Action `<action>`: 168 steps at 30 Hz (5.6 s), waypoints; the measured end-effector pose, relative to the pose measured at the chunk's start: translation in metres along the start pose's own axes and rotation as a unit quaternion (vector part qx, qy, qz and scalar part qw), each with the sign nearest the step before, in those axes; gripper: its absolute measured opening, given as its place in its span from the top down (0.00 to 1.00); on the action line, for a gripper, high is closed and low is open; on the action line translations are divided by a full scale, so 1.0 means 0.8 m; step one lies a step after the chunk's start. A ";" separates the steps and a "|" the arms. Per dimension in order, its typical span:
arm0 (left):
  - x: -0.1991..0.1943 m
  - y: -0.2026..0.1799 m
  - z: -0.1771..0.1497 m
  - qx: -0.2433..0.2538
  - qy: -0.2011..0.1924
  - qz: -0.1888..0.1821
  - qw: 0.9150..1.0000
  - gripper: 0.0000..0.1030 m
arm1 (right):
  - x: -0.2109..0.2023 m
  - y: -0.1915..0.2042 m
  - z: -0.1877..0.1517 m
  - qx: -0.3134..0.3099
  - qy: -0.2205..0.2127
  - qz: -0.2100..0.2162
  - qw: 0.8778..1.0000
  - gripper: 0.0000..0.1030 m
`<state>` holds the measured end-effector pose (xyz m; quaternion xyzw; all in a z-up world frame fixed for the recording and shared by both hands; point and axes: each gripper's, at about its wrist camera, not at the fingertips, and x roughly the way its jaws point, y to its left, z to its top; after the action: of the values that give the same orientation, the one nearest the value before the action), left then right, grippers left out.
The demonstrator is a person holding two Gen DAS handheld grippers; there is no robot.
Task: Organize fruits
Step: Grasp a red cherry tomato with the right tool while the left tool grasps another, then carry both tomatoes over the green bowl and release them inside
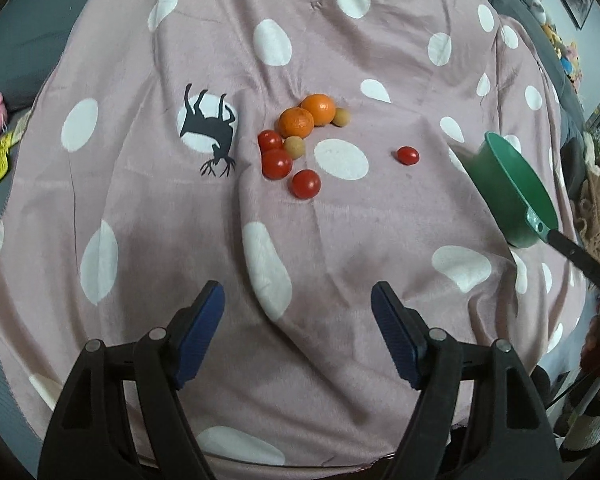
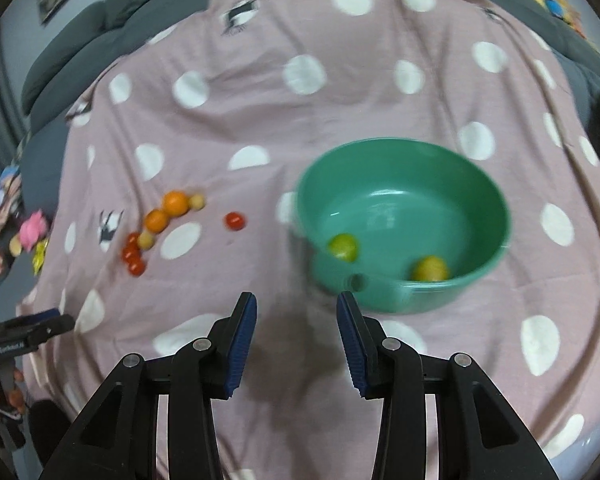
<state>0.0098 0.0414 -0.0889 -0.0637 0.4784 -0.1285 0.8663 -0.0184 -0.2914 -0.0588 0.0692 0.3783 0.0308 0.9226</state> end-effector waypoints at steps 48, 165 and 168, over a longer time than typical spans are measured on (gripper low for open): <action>0.131 0.004 0.103 -0.002 0.018 -0.027 0.999 0.74 | 0.179 0.074 0.069 -0.035 0.095 0.067 0.993 0.60; 0.104 -0.294 0.107 0.211 -0.004 -0.111 0.971 0.25 | 0.009 -0.098 0.033 0.082 -0.034 -0.042 0.995 0.61; 0.091 -0.256 0.095 0.176 0.002 -0.094 0.980 0.23 | 0.001 -0.077 0.031 0.061 -0.035 -0.031 0.997 0.61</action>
<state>0.0779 -0.1766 -0.0596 0.0457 0.4416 -0.2919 0.8472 0.0000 -0.3545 -0.0513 0.1149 0.3493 -0.0233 0.9296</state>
